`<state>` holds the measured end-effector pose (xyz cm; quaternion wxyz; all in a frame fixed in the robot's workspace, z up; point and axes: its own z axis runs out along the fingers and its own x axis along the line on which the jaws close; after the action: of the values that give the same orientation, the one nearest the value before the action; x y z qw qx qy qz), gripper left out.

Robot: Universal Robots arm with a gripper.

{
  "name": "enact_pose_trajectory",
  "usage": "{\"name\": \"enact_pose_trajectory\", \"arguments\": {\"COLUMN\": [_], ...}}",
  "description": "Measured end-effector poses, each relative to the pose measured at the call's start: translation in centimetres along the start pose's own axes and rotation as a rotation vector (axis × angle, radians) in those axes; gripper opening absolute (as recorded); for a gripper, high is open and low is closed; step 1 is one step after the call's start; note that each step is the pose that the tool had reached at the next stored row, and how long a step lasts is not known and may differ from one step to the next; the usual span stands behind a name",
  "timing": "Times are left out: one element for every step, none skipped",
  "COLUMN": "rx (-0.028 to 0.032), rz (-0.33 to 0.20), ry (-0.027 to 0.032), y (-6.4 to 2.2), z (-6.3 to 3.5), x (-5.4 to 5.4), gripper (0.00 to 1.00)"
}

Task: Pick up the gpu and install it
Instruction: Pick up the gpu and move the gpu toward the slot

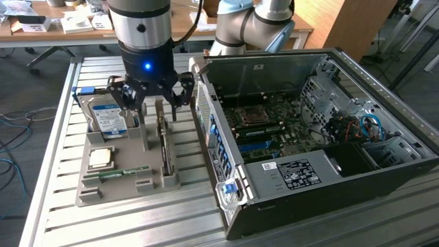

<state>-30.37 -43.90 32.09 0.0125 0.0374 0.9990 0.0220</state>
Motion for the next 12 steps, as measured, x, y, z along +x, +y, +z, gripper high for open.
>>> {"name": "enact_pose_trajectory", "arguments": {"rx": [-0.0001,0.0,0.0,0.0,0.0,0.0,0.0,0.0,0.0,0.0,0.0,0.0001], "rz": [0.0,0.0,0.0,0.0,0.0,0.0,0.0,0.0,0.0,0.0,0.0,0.0], "ry": [-0.0001,0.0,0.0,0.0,0.0,0.0,0.0,0.0,0.0,0.0,0.0,0.0], "y": [-0.01,-0.01,-0.02,-0.03,-0.04,-0.04,-0.05,-0.06,-0.07,-0.07,-0.08,-0.09], "z": [0.19,0.38,0.54,0.68,0.82,0.97,1.12,1.29,1.45,1.61,1.77,1.93], "x": [0.0,0.0,0.0,0.0,0.0,0.0,0.0,0.0,0.0,0.0,0.0,0.0], "gripper": [0.66,0.66,0.66,0.66,0.66,0.66,0.66,0.66,0.66,0.66,0.66,0.66]}}
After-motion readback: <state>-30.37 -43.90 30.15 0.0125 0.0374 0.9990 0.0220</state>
